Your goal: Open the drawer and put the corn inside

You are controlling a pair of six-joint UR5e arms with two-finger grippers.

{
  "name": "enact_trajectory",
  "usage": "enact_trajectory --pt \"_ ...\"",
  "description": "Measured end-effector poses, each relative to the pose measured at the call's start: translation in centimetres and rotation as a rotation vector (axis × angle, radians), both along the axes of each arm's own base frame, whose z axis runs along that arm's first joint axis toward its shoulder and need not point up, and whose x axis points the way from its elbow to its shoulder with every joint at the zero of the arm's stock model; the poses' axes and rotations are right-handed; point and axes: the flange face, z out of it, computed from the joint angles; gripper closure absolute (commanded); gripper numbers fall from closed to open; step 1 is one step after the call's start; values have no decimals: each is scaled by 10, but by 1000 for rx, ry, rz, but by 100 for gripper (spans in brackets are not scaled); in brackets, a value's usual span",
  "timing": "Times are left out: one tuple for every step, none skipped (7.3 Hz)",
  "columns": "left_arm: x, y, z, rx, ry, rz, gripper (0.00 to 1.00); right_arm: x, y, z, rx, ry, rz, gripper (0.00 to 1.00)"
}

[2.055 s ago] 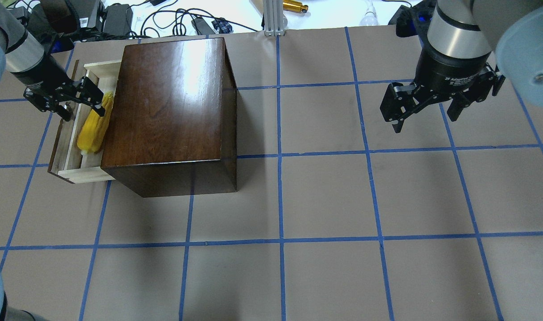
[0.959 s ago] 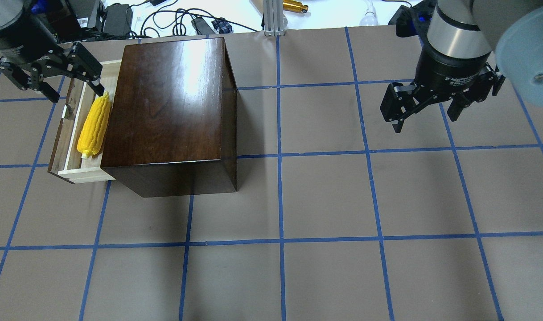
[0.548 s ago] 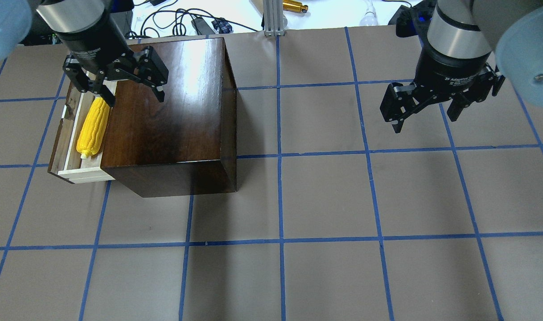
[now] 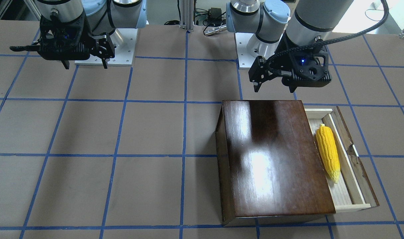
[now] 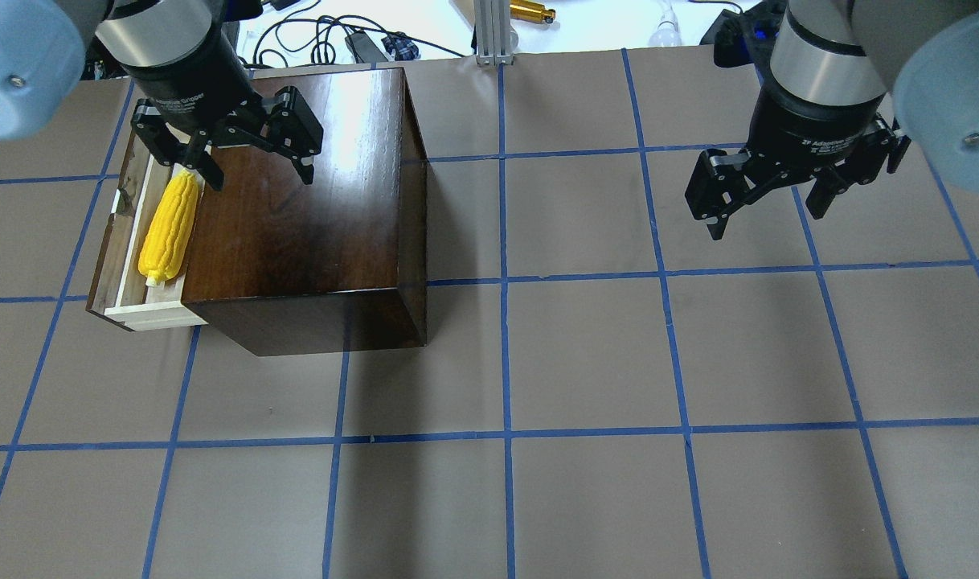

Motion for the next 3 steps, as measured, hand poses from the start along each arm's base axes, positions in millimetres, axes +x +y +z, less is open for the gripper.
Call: enact_trajectory --pt "0 2 1 -3 0 0 0 0 0 0 0 0 0 0" --pt "0 3 3 -5 0 0 0 0 0 0 0 1 0 0" --pt "1 4 4 -7 -1 1 0 0 0 0 1 1 0 0"
